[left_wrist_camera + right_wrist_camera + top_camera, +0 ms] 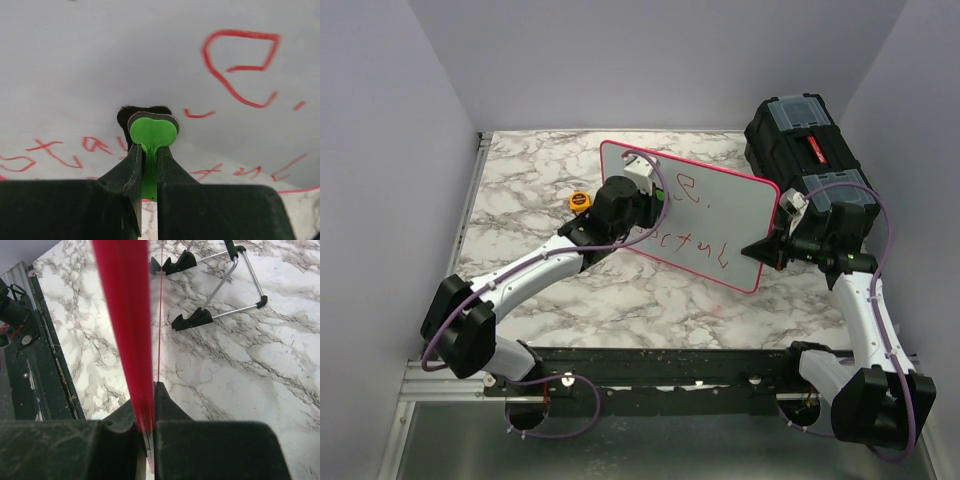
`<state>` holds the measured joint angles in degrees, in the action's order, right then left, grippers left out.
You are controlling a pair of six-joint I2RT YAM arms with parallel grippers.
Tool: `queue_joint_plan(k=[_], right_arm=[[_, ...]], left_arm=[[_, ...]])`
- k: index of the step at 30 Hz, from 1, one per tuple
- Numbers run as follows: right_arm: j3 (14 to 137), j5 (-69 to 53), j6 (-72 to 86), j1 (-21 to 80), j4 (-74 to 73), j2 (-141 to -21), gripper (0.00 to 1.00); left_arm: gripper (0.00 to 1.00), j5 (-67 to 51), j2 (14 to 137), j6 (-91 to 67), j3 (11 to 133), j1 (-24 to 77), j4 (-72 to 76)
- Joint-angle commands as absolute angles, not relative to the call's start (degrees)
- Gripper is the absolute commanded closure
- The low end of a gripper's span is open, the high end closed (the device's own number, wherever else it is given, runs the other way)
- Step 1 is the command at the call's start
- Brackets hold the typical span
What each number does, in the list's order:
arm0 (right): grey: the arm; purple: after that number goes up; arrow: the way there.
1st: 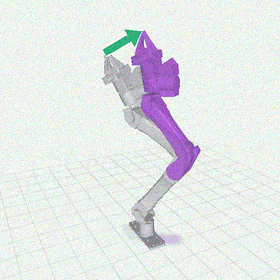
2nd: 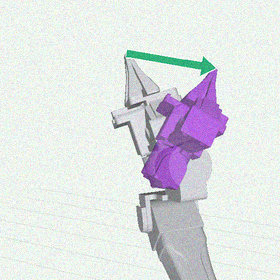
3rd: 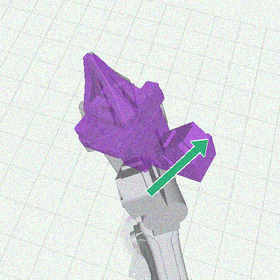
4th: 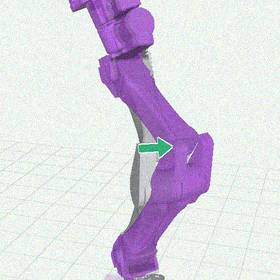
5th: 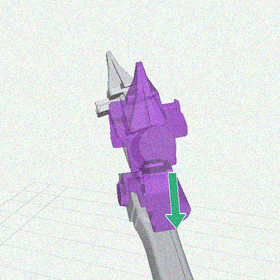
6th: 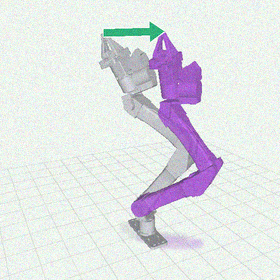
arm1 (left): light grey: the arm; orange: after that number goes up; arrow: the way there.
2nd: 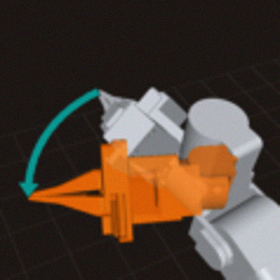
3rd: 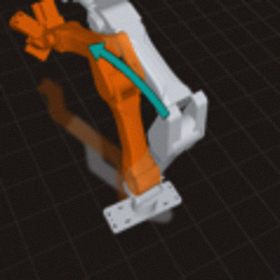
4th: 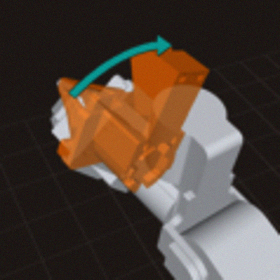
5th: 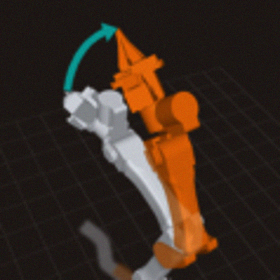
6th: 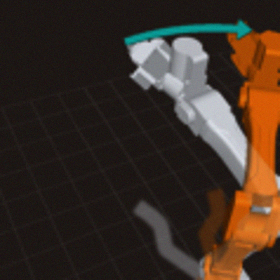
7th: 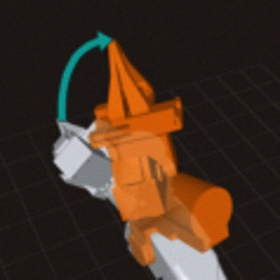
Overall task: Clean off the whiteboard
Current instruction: Erase the whiteboard using the whiteboard eraser.
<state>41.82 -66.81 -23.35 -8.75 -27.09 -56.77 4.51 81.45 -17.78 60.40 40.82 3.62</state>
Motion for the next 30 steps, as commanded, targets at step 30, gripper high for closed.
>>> queue_joint_plan(k=[30], right_arm=[[43.0,-70.1,-25.6,-8.5,-26.0,-57.5,0.99]], left_arm=[[1.00,7.7,82.5,-22.1,62.3,45.8,3.0]])
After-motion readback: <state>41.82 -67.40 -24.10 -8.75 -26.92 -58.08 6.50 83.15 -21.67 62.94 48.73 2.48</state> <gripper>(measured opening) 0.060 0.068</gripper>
